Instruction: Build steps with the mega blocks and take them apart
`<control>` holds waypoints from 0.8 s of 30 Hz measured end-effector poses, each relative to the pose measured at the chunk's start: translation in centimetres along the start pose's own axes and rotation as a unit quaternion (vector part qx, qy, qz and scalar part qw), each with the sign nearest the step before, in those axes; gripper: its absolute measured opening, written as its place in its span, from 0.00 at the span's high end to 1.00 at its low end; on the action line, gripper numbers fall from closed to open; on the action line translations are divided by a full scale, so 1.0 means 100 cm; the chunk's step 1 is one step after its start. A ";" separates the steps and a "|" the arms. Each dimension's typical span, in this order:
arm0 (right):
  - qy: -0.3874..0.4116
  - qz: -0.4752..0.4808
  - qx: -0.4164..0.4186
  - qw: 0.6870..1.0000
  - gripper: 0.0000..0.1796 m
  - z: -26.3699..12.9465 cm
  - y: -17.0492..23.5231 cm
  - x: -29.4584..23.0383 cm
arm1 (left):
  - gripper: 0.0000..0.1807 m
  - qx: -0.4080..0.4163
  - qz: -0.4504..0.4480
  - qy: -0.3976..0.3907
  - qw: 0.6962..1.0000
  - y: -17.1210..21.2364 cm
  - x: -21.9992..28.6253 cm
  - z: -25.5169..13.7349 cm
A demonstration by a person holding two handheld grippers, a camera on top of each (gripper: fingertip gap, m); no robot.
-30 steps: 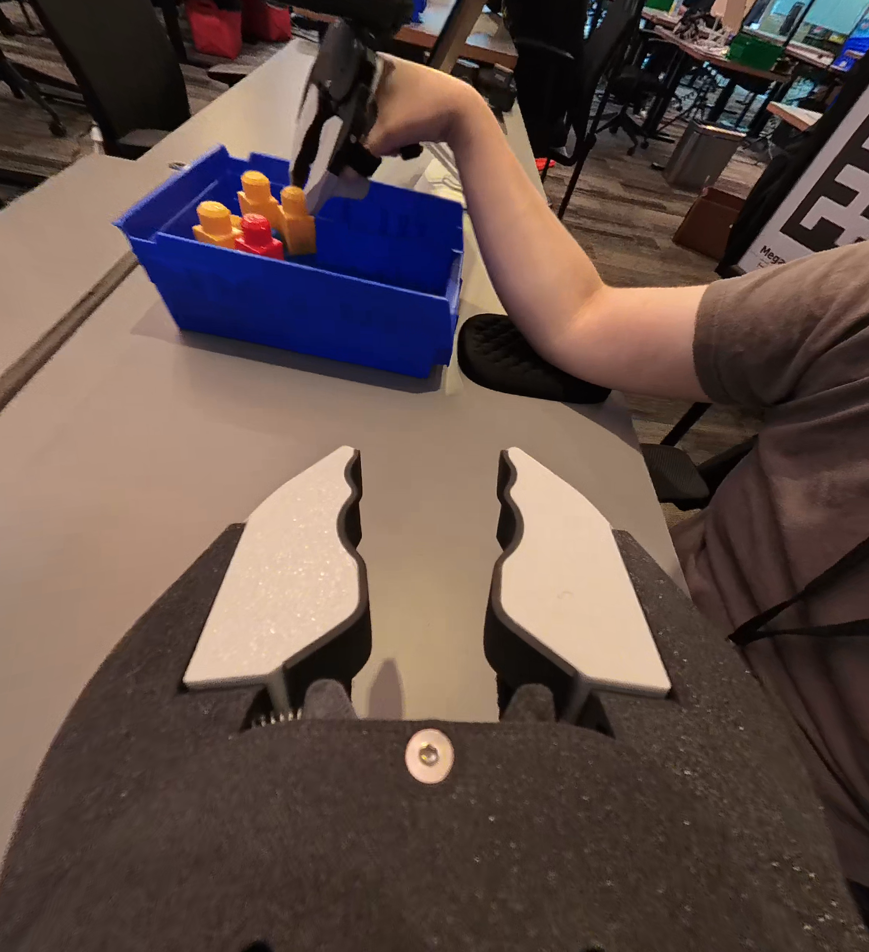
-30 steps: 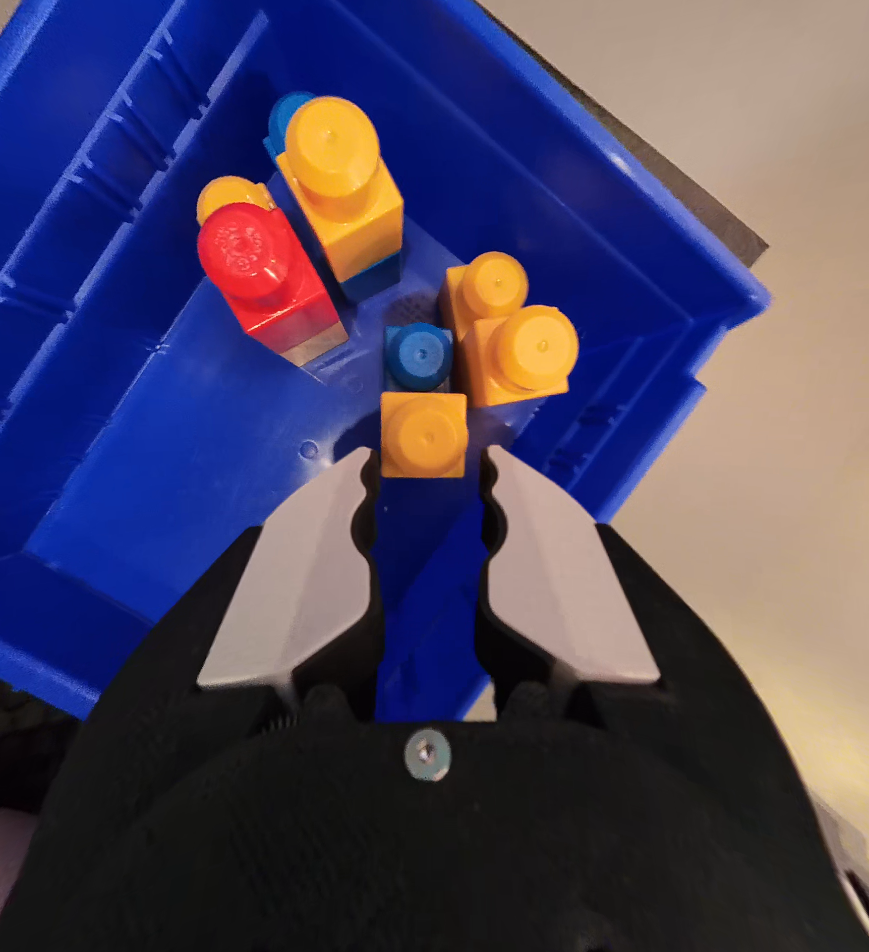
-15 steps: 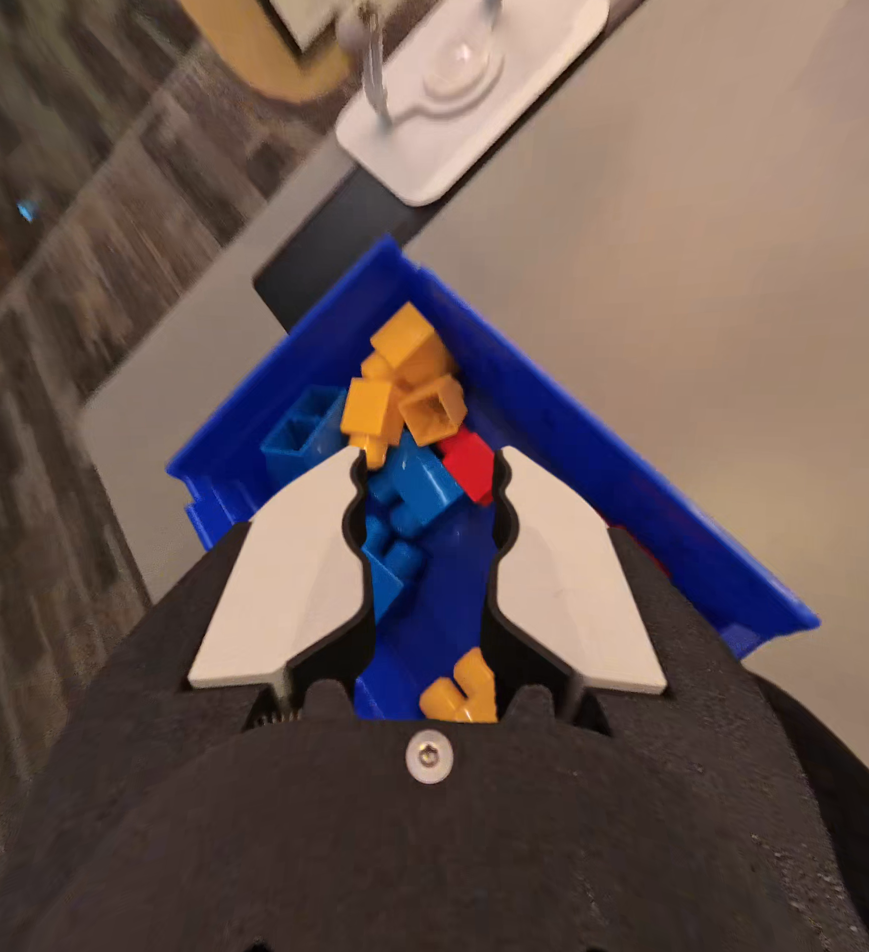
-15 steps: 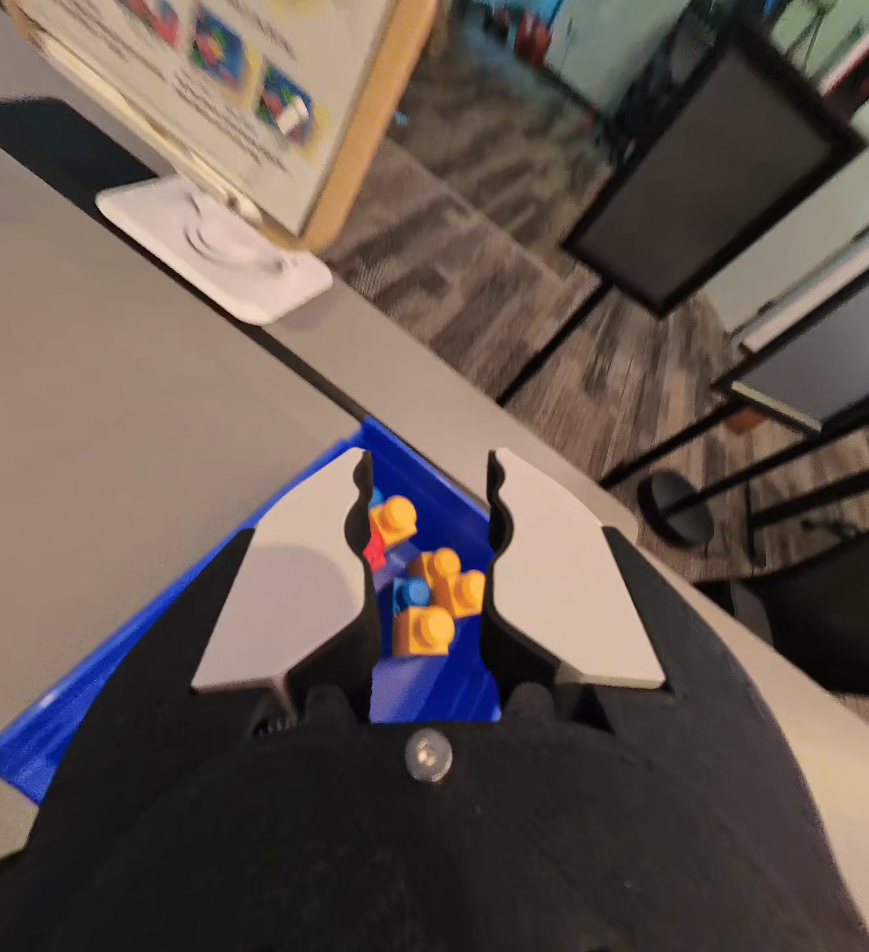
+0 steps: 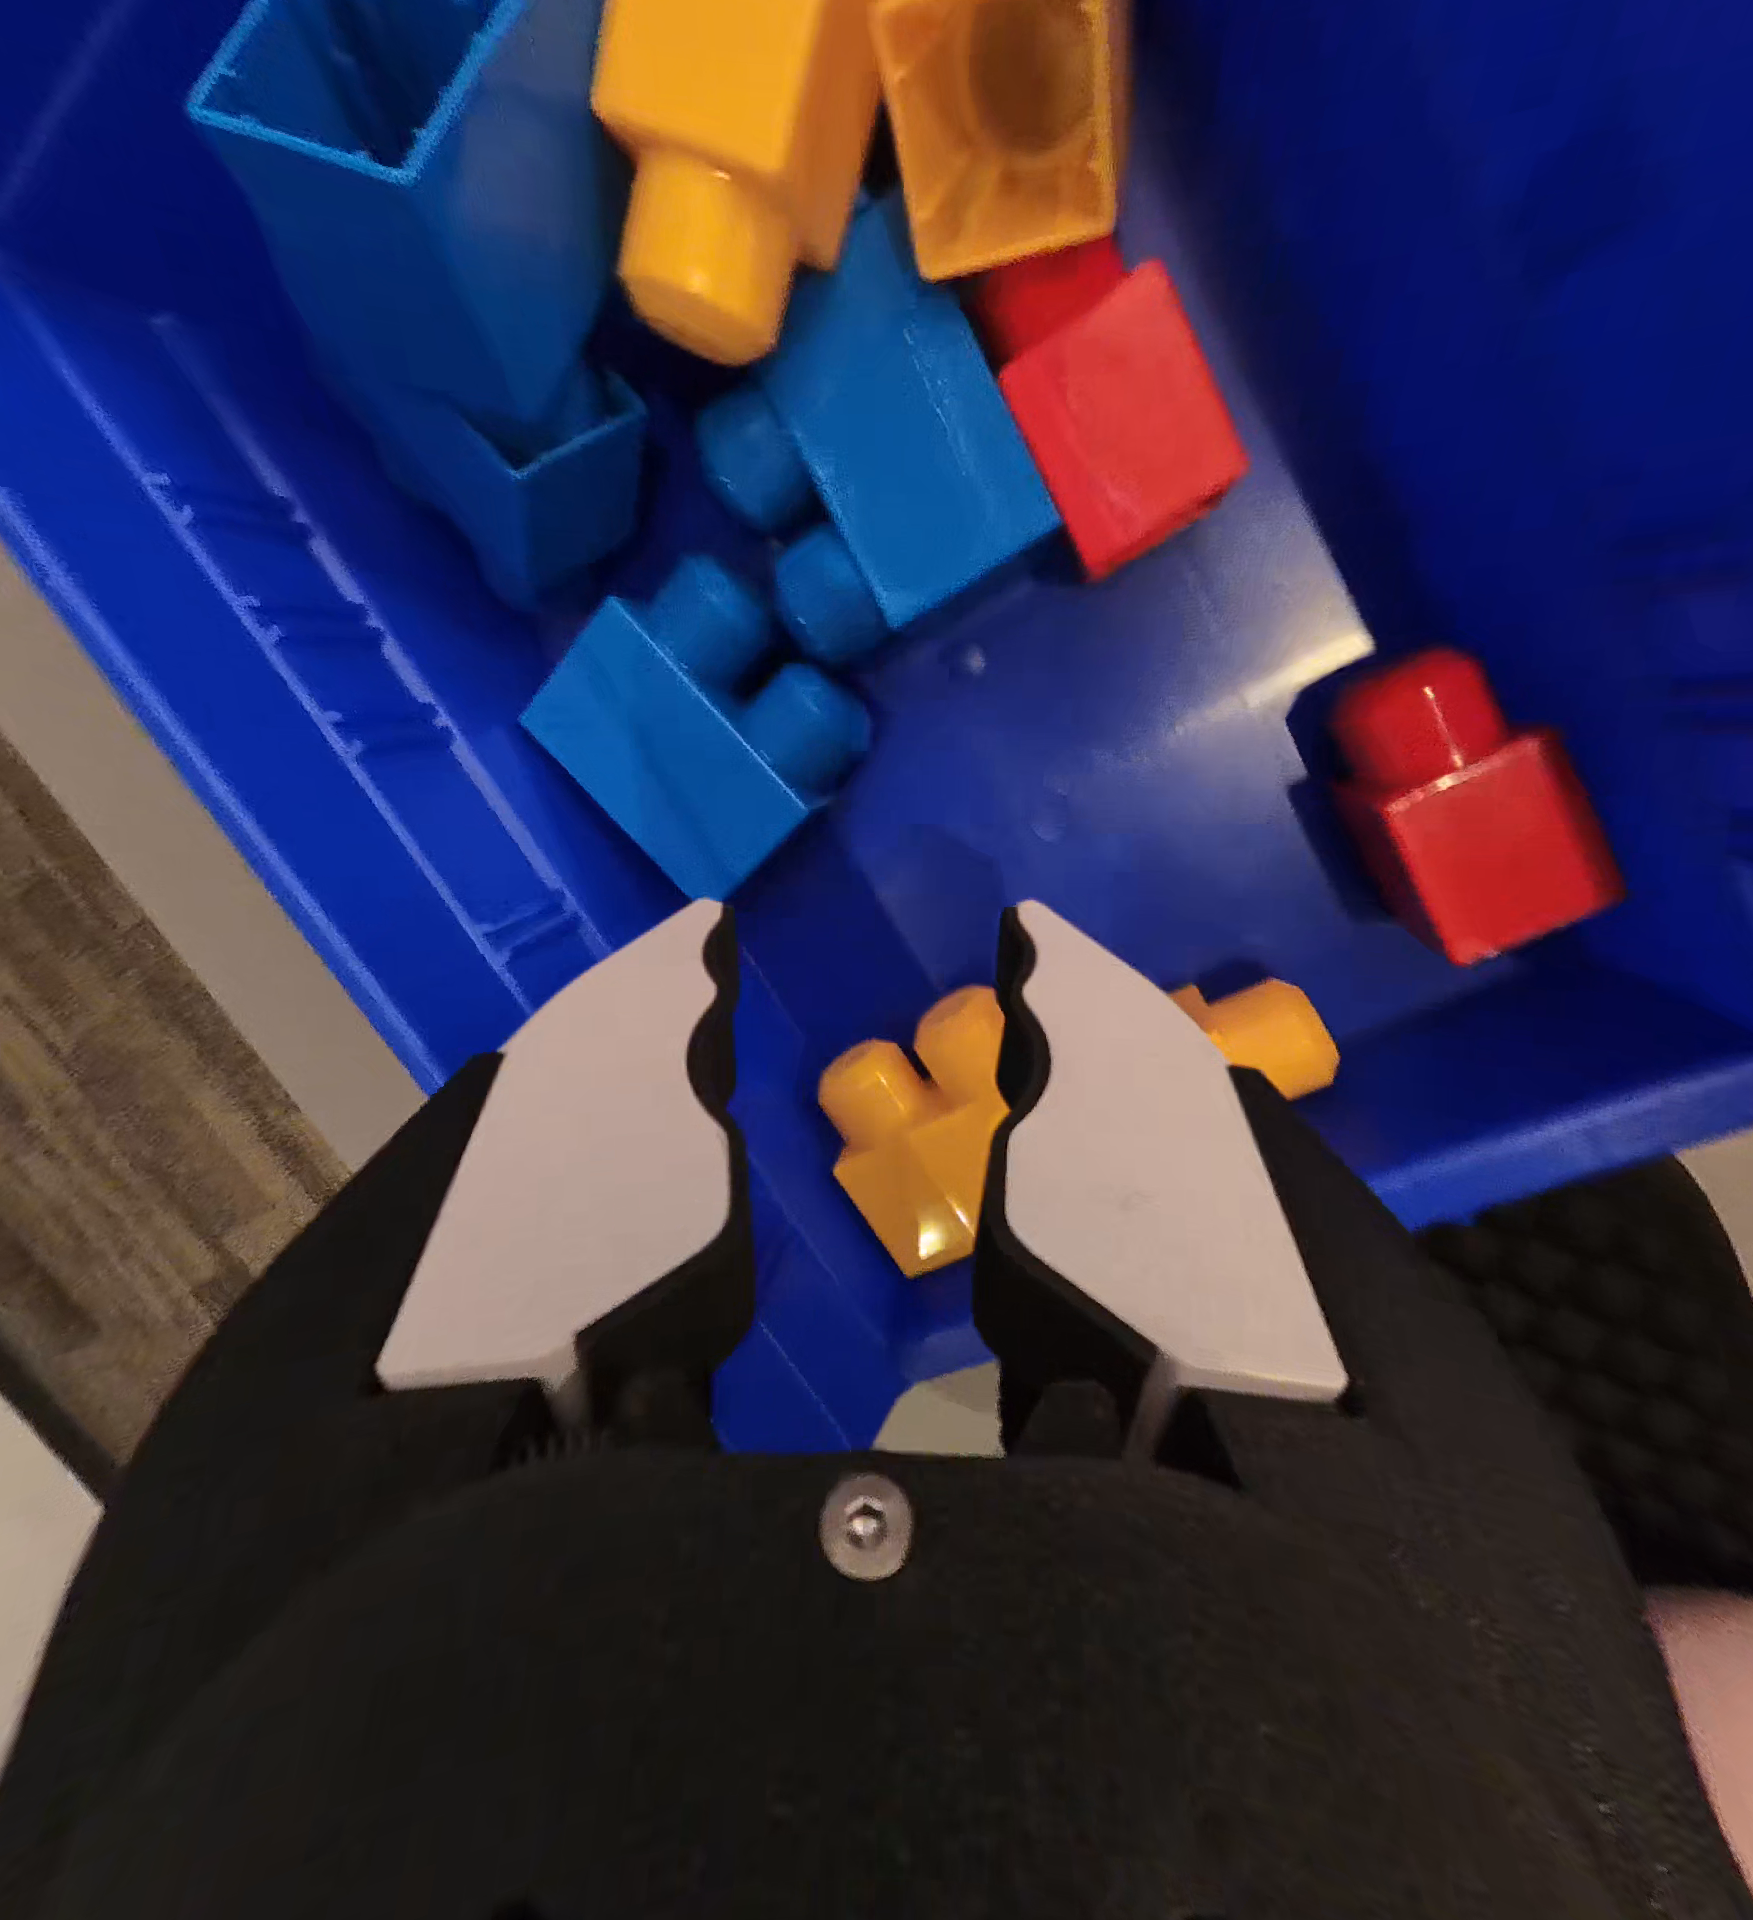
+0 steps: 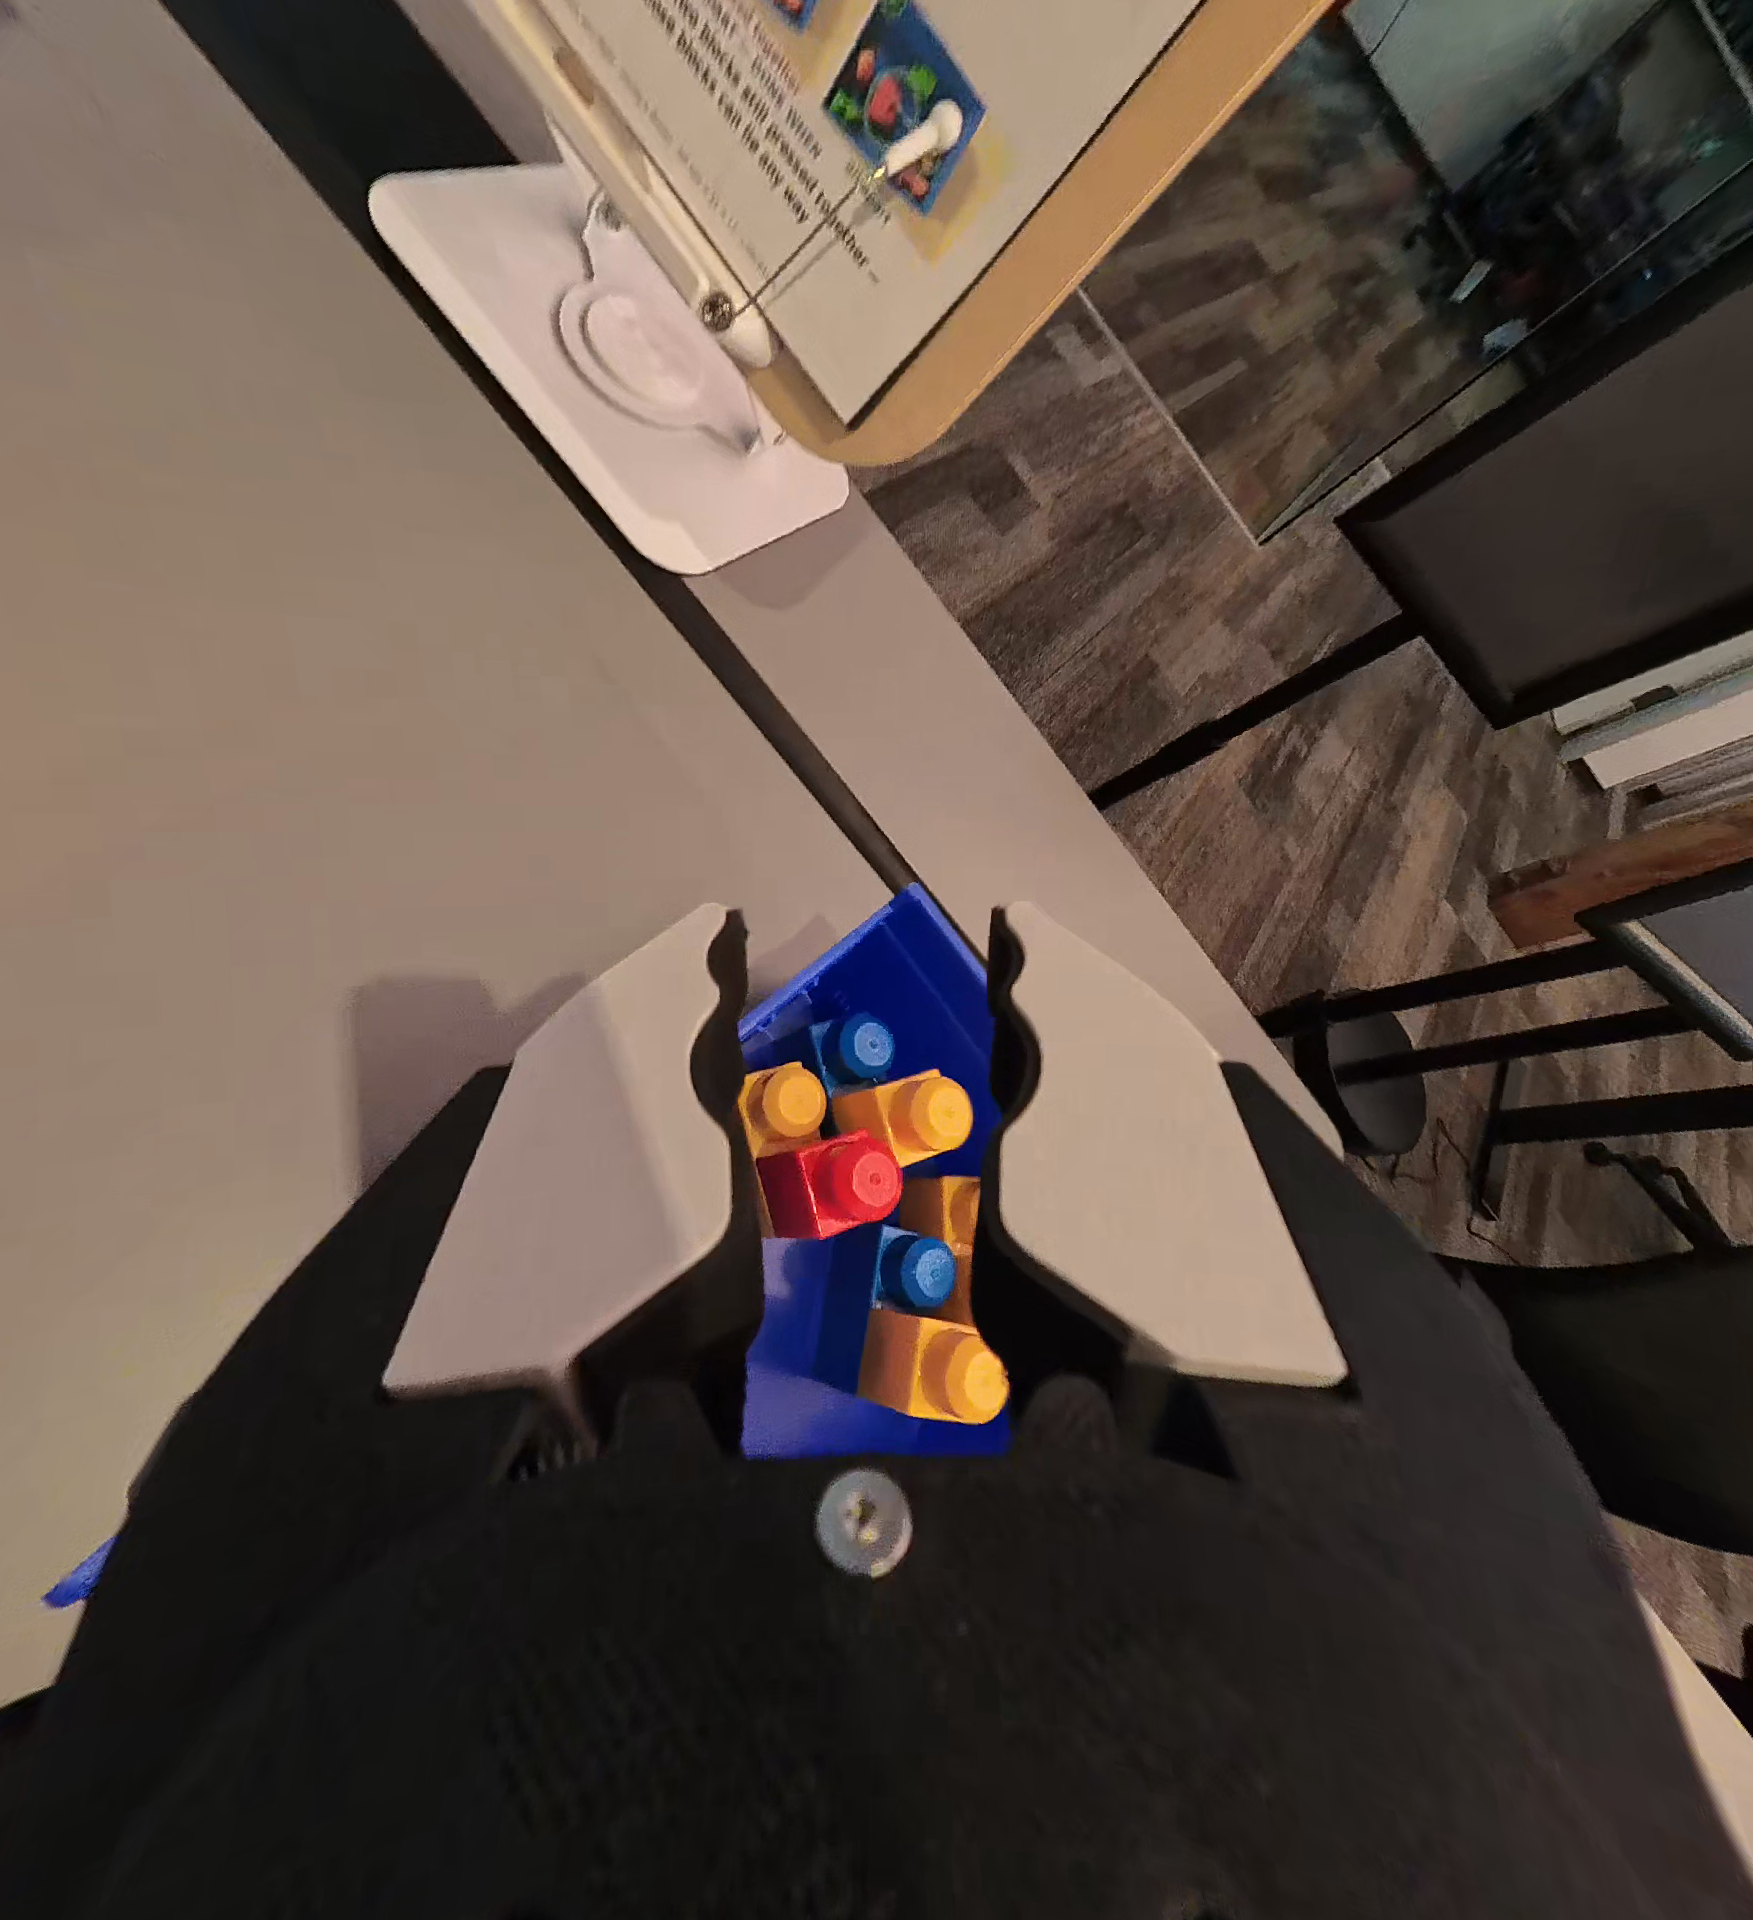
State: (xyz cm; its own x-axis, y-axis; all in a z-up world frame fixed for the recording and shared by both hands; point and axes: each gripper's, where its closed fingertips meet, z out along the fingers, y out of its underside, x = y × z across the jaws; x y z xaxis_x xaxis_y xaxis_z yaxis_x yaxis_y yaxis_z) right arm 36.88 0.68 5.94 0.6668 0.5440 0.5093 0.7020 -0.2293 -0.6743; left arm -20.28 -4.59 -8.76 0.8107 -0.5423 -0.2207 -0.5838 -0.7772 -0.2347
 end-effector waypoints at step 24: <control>-0.041 -0.022 -0.055 0.997 0.75 0.022 0.017 -0.018 | 0.47 0.010 0.068 -0.095 0.993 -0.026 -0.031 0.063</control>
State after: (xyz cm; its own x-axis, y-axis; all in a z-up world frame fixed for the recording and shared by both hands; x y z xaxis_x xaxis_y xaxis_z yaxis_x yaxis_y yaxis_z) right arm 36.31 1.11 2.70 0.6157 0.6182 0.4886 0.7560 -0.2886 -0.5876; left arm -21.53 1.15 -13.45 0.7031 -0.5700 -0.4252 -0.6892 -0.6935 -0.2099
